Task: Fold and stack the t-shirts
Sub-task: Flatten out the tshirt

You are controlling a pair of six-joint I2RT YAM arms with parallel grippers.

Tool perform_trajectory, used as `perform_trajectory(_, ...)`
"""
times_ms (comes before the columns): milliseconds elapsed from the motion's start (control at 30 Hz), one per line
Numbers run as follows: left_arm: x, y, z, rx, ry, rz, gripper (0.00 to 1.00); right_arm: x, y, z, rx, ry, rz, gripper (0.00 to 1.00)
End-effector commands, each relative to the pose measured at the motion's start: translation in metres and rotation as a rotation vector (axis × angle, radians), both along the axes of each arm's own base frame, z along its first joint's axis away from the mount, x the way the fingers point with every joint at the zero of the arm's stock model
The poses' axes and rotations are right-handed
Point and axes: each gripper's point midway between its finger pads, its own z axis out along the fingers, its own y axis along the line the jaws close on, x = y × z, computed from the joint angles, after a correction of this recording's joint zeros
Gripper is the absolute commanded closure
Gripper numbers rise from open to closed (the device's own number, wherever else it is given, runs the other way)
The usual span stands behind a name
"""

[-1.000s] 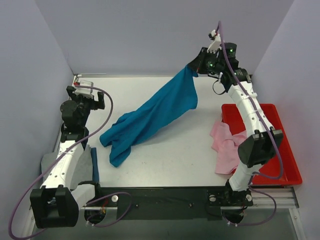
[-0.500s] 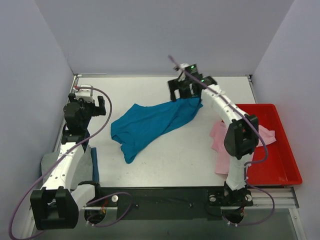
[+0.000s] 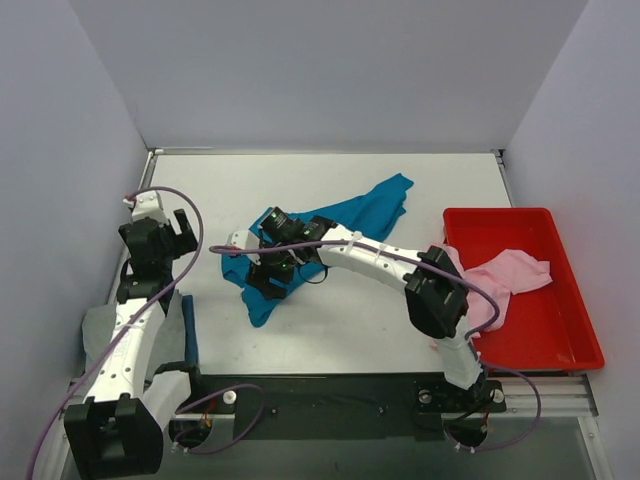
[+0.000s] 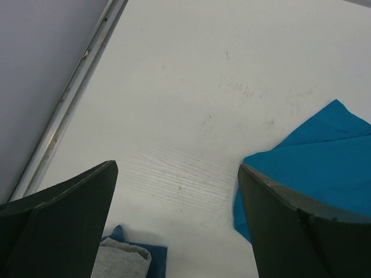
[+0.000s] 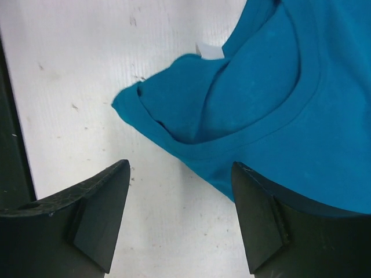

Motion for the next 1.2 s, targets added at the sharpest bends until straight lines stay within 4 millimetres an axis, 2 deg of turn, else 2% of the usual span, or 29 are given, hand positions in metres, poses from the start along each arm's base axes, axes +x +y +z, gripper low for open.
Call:
perform_trajectory(0, -0.012, 0.011, -0.004, 0.016, 0.019, 0.057, 0.04, -0.006, -0.005, -0.039, -0.119, -0.017, 0.088, 0.32)
perform_trajectory(33, -0.013, 0.010, -0.005, 0.021, 0.024, 0.051, 0.04, -0.010, -0.006, -0.055, -0.153, -0.003, 0.096, 0.32)
perform_trajectory(100, -0.015, 0.009, -0.005, 0.031, 0.029, 0.039, 0.04, -0.014, -0.007, -0.072, -0.188, 0.019, 0.095, 0.31)
perform_trajectory(167, -0.016, 0.010, -0.004, 0.049, 0.026, 0.034, 0.04, -0.013, -0.005, -0.083, -0.217, 0.009, 0.072, 0.32)
perform_trajectory(200, -0.015, 0.010, -0.002, 0.059, 0.020, 0.027, 0.04, -0.007, -0.004, -0.085, -0.233, -0.023, 0.048, 0.36)
perform_trajectory(233, -0.015, 0.010, -0.002, 0.063, 0.019, 0.025, 0.04, -0.005, 0.001, -0.088, -0.239, -0.034, 0.032, 0.50)
perform_trajectory(267, -0.013, 0.009, 0.001, 0.071, 0.010, 0.015, 0.04, 0.000, 0.002, -0.088, -0.245, -0.047, 0.015, 0.59)
perform_trajectory(300, -0.012, 0.006, 0.002, 0.072, 0.006, -0.002, 0.04, 0.003, 0.006, -0.086, -0.239, -0.048, -0.006, 0.79)
perform_trajectory(333, -0.010, 0.005, 0.005, 0.078, -0.005, -0.013, 0.04, 0.003, 0.007, -0.084, -0.237, -0.048, -0.012, 0.85)
perform_trajectory(367, -0.008, 0.002, 0.007, 0.078, -0.012, -0.037, 0.04, 0.004, 0.005, -0.077, -0.230, -0.051, -0.021, 1.00)
perform_trajectory(400, -0.007, 0.000, 0.009, 0.093, -0.017, -0.058, 0.05, 0.004, 0.000, -0.075, -0.236, -0.050, -0.023, 1.00)
perform_trajectory(433, -0.005, -0.004, 0.011, 0.095, -0.023, -0.088, 0.05, 0.005, -0.012, -0.063, -0.232, -0.055, -0.032, 1.00)
perform_trajectory(467, -0.004, -0.006, 0.013, 0.117, -0.026, -0.117, 0.05, 0.002, -0.024, -0.061, -0.253, -0.052, -0.037, 1.00)
perform_trajectory(533, -0.001, -0.018, 0.012, 0.139, -0.032, -0.207, 0.08, -0.002, -0.075, -0.040, -0.275, -0.053, -0.091, 1.00)
perform_trajectory(567, -0.001, -0.020, 0.011, 0.155, -0.028, -0.231, 0.08, 0.007, -0.102, -0.042, -0.318, -0.064, -0.148, 1.00)
perform_trajectory(600, 0.001, -0.029, 0.011, 0.147, -0.042, -0.286, 0.09, 0.001, -0.137, -0.039, -0.374, -0.069, -0.180, 1.00)
perform_trajectory(633, 0.002, -0.032, 0.010, 0.155, -0.043, -0.310, 0.10, 0.014, -0.169, -0.034, -0.437, -0.125, -0.245, 1.00)
perform_trajectory(667, 0.004, -0.039, 0.012, 0.151, -0.059, -0.350, 0.11, 0.012, -0.208, -0.035, -0.515, -0.143, -0.293, 1.00)
perform_trajectory(700, 0.005, -0.041, 0.012, 0.151, -0.064, -0.366, 0.11, 0.025, -0.240, -0.025, -0.604, -0.244, -0.344, 1.00)
perform_trajectory(733, 0.006, -0.045, 0.012, 0.145, -0.071, -0.391, 0.11, 0.026, -0.272, -0.021, -0.654, -0.279, -0.377, 1.00)
perform_trajectory(800, 0.011, -0.051, 0.019, 0.148, -0.110, -0.418, 0.11, 0.044, -0.316, -0.003, -0.727, -0.388, -0.490, 0.98)
perform_trajectory(833, 0.013, -0.053, 0.018, 0.145, -0.111, -0.430, 0.11, 0.055, -0.332, 0.008, -0.766, -0.444, -0.556, 0.82)
perform_trajectory(900, 0.013, -0.060, 0.016, 0.138, -0.116, -0.458, 0.11, 0.074, -0.353, 0.031, -0.758, -0.483, -0.715, 0.62)
perform_trajectory(933, 0.014, -0.063, 0.017, 0.134, -0.122, -0.470, 0.11, 0.084, -0.358, 0.046, -0.727, -0.498, -0.806, 0.59)
perform_trajectory(1000, 0.012, -0.066, 0.016, 0.129, -0.123, -0.485, 0.11, 0.096, -0.343, 0.069, -0.607, -0.506, -0.884, 0.53)
perform_trajectory(1033, 0.012, -0.067, 0.016, 0.122, -0.124, -0.482, 0.11, 0.096, -0.322, 0.069, -0.508, -0.451, -0.860, 0.51)
perform_trajectory(1067, 0.011, -0.065, 0.013, 0.120, -0.119, -0.474, 0.11, 0.100, -0.301, 0.078, -0.397, -0.412, -0.891, 0.50)
perform_trajectory(1167, 0.009, -0.063, 0.012, 0.118, -0.117, -0.456, 0.11, 0.086, -0.212, 0.073, -0.098, -0.191, -0.737, 0.47)
